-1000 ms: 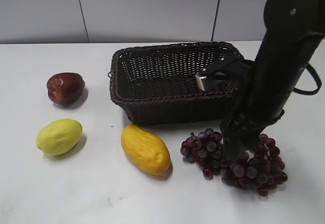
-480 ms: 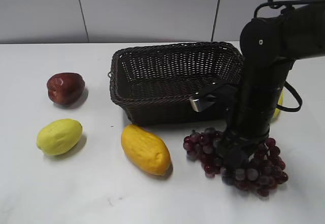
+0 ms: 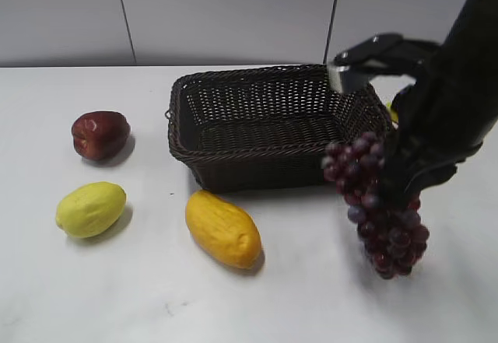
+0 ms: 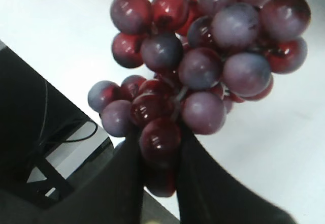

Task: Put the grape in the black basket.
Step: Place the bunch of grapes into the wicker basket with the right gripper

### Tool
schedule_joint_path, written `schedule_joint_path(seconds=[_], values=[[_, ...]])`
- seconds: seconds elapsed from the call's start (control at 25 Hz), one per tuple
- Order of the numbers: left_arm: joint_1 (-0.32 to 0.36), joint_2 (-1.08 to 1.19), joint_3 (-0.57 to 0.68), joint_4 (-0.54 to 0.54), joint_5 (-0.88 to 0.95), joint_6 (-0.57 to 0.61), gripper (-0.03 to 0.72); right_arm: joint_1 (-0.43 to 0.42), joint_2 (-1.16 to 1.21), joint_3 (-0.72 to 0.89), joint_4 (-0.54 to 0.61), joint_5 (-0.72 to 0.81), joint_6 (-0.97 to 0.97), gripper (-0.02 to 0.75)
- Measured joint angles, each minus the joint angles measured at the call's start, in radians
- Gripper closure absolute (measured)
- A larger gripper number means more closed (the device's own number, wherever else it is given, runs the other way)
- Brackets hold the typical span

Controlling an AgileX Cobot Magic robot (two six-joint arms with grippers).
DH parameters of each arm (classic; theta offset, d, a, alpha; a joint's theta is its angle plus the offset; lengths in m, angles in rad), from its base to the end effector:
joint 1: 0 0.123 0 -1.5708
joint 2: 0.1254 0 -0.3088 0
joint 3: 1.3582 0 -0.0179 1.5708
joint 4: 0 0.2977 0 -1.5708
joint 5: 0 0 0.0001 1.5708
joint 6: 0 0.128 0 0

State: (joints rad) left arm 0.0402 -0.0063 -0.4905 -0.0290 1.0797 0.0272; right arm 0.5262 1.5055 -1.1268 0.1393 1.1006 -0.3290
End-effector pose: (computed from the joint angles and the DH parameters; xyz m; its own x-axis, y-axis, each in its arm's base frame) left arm 0.0445 -0.0015 0.2778 -0.4753 -0.0056 -0.8798 -0.0113 0.9999 -0.0003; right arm 0.2790 0.1804 0.2379 -0.6846 -0.6988 -0.2072 -0.7228 0.6875 0.0698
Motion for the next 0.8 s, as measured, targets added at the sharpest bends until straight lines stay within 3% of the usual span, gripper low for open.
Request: schedule_joint_path(seconds=[0.36,0.56,0.8], values=[[0.000,0.000,0.000,0.000,0.000,0.000,0.136,0.000,-0.102,-0.333,-0.003,-0.011,0.000,0.619],[0.000,0.000,0.000,0.000,0.000,0.000,0.136,0.000,-0.073,-0.465,-0.003,-0.179,0.000,0.622],[0.000,0.000,0.000,0.000,0.000,0.000,0.136,0.000,0.041,-0.476,-0.003,-0.365,0.000,0.624]])
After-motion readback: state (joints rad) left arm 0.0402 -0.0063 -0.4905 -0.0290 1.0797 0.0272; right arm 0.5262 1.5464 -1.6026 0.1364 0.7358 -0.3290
